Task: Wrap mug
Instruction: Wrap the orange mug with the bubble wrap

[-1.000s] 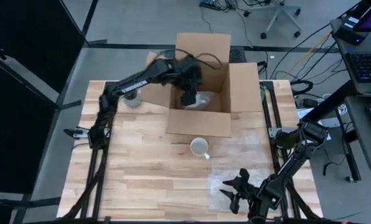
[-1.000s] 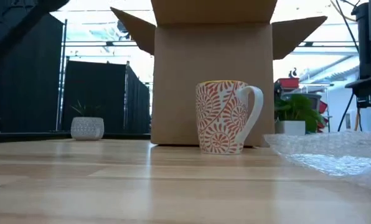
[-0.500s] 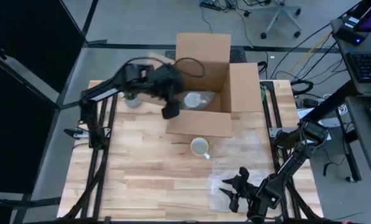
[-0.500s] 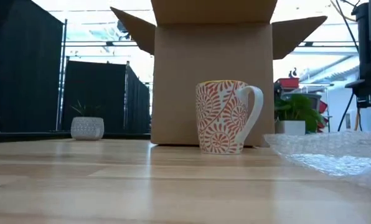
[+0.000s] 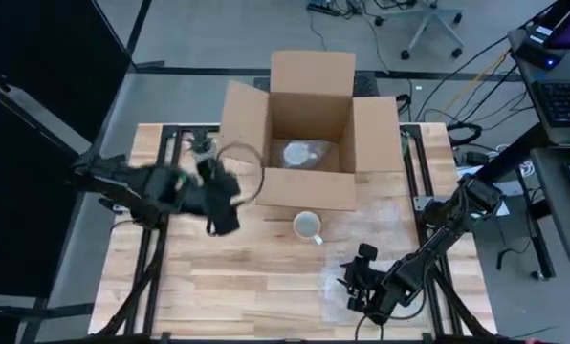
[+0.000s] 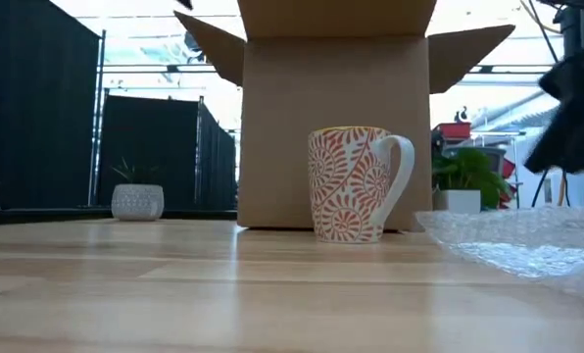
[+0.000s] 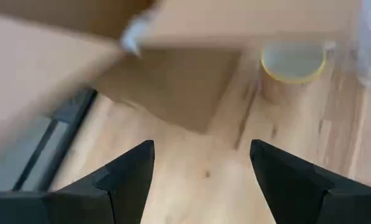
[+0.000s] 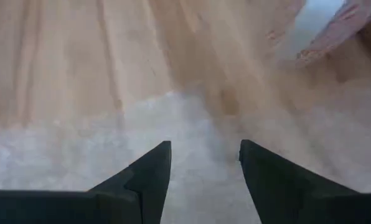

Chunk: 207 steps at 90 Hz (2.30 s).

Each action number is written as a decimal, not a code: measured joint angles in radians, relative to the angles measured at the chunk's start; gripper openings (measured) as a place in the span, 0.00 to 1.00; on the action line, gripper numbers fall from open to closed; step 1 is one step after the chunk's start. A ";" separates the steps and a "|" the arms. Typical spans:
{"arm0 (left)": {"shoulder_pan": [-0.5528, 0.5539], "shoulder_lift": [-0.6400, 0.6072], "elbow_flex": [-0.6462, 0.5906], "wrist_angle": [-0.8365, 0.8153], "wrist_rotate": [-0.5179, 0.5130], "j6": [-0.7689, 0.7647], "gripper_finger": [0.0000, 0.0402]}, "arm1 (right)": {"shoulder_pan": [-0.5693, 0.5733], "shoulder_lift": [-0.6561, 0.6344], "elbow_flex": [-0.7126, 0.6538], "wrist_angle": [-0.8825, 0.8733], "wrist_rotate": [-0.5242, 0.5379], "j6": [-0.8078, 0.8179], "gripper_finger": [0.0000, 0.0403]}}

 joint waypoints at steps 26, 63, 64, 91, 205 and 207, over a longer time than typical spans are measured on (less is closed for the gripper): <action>-0.156 -0.033 -0.419 0.530 -0.034 -0.051 0.63 | -0.150 -0.205 0.032 -0.026 -0.107 -0.371 0.57; -0.138 0.160 -0.583 1.018 -0.035 -0.004 0.63 | -0.425 -0.039 0.092 0.159 -0.285 -0.652 0.54; -0.138 0.164 -0.583 1.023 -0.035 -0.004 0.63 | -0.430 -0.034 0.098 0.155 -0.285 -0.651 0.54; -0.120 0.207 -0.583 1.081 -0.035 -0.005 0.63 | -0.484 0.120 0.161 0.079 -0.341 -0.676 0.46; -0.049 0.272 -0.582 1.338 0.055 0.092 0.63 | -0.210 -0.170 -0.035 -0.442 -0.608 -0.098 0.00; -0.049 0.276 -0.582 1.339 0.056 0.092 0.63 | -0.214 -0.169 -0.044 -0.420 -0.629 -0.103 0.00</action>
